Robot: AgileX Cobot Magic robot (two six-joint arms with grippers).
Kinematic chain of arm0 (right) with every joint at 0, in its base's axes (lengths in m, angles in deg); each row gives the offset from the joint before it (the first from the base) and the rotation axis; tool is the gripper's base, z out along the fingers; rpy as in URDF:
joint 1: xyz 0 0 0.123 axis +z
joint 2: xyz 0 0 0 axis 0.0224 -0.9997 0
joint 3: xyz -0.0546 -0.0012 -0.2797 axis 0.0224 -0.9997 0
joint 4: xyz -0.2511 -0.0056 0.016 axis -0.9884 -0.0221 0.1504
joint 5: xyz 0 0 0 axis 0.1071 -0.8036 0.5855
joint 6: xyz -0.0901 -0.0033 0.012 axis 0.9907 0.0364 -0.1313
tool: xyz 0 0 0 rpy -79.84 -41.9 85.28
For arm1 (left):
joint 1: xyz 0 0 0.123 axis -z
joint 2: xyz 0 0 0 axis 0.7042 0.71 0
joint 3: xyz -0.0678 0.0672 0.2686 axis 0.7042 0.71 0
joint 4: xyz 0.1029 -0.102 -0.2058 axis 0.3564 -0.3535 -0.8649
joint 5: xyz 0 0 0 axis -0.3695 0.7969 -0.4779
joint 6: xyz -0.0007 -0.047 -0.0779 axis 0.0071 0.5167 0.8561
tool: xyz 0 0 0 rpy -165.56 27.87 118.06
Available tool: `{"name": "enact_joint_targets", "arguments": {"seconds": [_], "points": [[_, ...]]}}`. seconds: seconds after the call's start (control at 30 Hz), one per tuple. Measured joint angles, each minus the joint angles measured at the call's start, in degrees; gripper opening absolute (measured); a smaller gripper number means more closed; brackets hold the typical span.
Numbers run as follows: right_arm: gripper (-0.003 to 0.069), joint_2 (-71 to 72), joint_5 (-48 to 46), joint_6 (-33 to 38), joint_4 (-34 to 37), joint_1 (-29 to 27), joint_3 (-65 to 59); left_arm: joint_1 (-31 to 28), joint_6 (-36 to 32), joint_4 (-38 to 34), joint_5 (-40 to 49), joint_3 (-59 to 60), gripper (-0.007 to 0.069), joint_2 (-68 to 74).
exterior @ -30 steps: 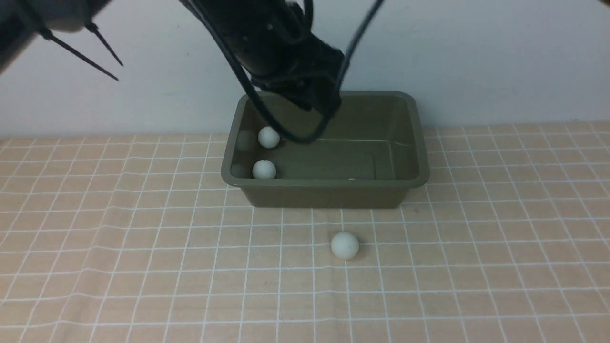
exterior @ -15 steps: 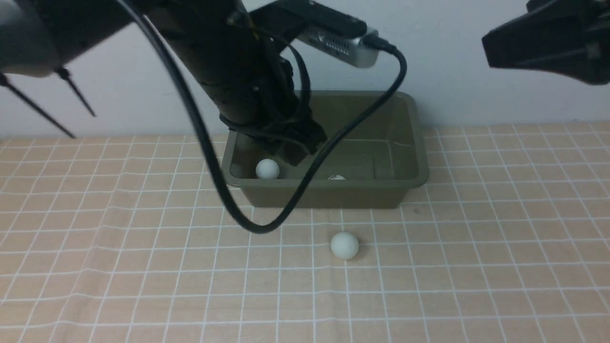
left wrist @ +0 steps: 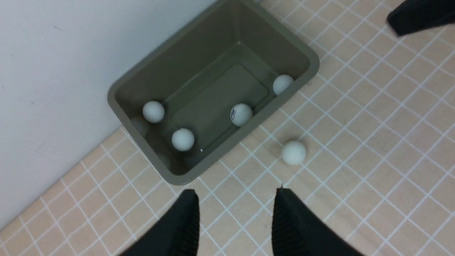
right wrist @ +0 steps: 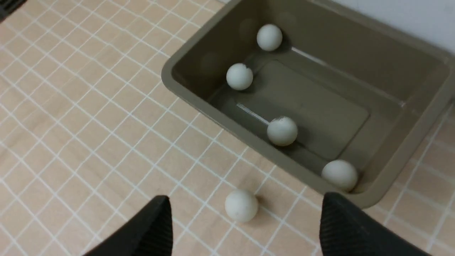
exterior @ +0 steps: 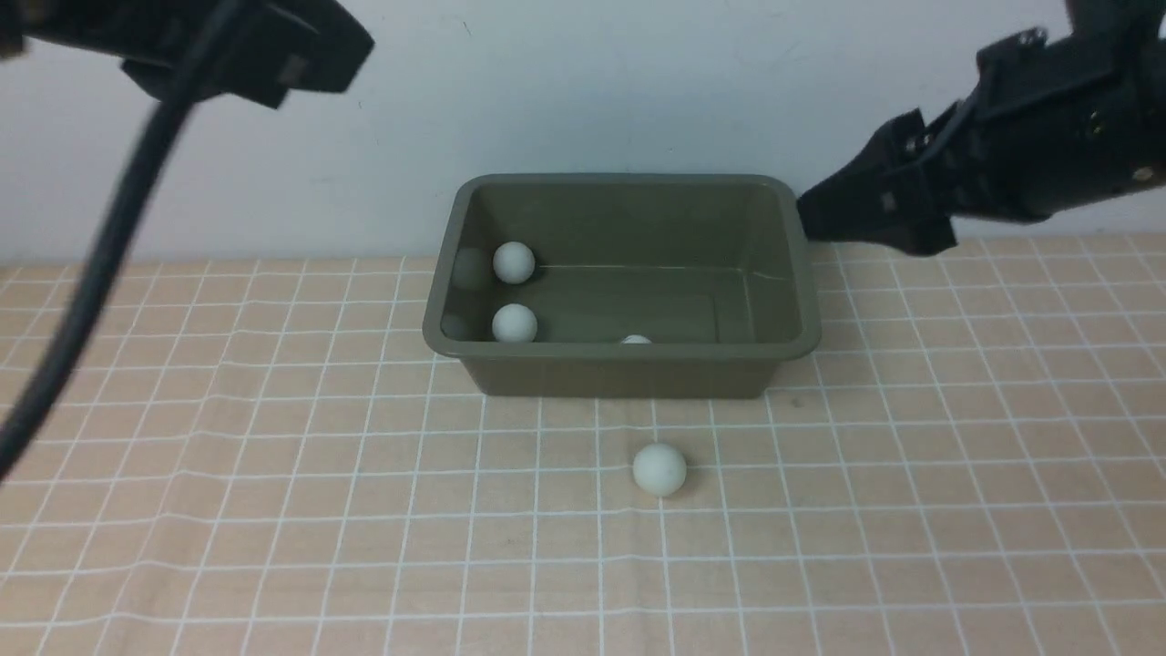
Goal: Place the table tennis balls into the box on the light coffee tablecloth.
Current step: 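Reach for and grasp a ping pong ball on the table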
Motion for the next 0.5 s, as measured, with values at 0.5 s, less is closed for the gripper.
{"name": "enact_joint_targets", "arguments": {"seconds": [0.5], "points": [[0.0490, -4.4, 18.4, -5.3, 7.4, 9.8, -17.0, 0.0, -0.5, 2.6, 1.4, 0.0, 0.0412, -3.0]]}}
